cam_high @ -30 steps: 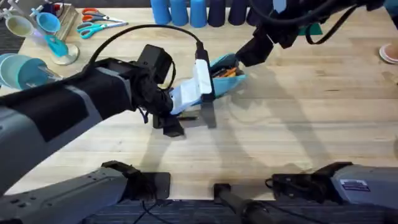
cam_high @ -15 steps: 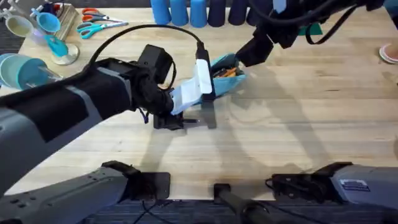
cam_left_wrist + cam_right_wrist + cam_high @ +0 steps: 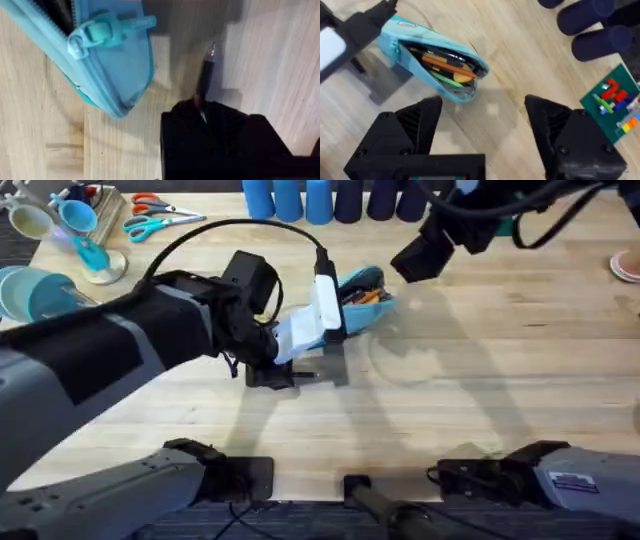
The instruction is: Unzip the bag, pick up the pens from the table one at a time and place them inside, then zip the bag closed.
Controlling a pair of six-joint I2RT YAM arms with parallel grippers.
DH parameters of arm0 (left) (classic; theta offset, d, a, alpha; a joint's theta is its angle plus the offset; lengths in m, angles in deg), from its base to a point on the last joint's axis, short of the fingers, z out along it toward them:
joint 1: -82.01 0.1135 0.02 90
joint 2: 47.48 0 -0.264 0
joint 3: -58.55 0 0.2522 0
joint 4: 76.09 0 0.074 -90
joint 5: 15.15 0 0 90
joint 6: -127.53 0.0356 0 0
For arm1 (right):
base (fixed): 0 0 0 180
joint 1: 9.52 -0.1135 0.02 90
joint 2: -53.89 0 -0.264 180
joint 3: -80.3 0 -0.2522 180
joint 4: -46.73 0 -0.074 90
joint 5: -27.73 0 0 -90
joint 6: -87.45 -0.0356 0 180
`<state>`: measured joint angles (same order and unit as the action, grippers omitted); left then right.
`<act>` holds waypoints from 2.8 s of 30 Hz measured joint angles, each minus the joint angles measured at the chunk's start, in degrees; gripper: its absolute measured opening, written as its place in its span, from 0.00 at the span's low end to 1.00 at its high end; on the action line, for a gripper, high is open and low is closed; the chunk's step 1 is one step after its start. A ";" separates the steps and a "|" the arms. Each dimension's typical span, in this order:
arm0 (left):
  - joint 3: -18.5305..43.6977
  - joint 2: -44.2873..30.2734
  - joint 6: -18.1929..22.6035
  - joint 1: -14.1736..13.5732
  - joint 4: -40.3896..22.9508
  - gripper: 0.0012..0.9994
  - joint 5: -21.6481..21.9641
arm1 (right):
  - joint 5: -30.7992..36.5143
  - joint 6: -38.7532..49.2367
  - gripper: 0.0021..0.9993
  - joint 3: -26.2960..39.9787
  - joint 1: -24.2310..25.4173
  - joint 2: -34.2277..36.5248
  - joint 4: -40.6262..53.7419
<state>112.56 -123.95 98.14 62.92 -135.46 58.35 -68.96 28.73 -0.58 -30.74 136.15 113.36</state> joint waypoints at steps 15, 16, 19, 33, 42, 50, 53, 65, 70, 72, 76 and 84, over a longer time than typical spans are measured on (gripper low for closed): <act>8.13 -0.83 -1.49 0.00 -9.28 0.04 0.94 | 2.21 0.00 1.00 0.00 0.00 -3.57 5.89; 9.33 -0.85 -1.51 0.00 -10.11 0.04 0.96 | 2.23 0.00 1.00 0.00 0.00 -3.56 5.91; 13.48 -0.83 -1.51 0.00 -14.55 0.04 1.09 | 2.85 -0.02 1.00 0.00 0.00 -3.57 6.04; 31.69 -0.83 -6.03 0.00 -22.12 0.04 1.14 | 7.04 -2.61 1.00 0.00 0.45 -6.38 11.35; 34.01 -0.83 -8.81 -2.38 -17.70 0.04 1.14 | -0.07 -2.94 1.00 0.00 9.99 -15.93 13.19; 34.01 -0.84 -11.17 -5.84 -8.77 0.04 1.14 | -11.49 -2.12 1.00 0.00 22.03 -23.28 14.89; 34.07 -1.22 -12.50 -7.12 -5.43 0.04 1.14 | -13.59 -2.08 1.00 0.00 22.68 -24.63 14.89; 34.27 -9.62 -24.99 -11.60 7.34 0.04 1.11 | -15.71 -2.10 1.00 0.00 22.80 -25.02 15.09; 34.27 -13.51 -35.17 -12.81 10.38 0.04 1.11 | -15.91 -2.10 1.00 0.00 22.80 -25.01 14.96; 34.27 -14.03 -37.18 -12.81 10.26 0.04 1.11 | -15.97 -2.10 1.00 0.00 22.80 -25.01 14.94; 34.27 -15.03 -39.72 -12.81 9.73 0.04 1.03 | -16.08 -2.10 1.00 0.00 22.80 -25.03 14.94; 34.27 -17.39 -42.75 -12.81 7.18 0.04 -0.63 | -16.10 -2.10 1.00 0.00 22.80 -25.03 14.94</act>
<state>146.84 -141.34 55.40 50.11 -128.28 57.72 -85.06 26.64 -0.58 -7.94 111.12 128.30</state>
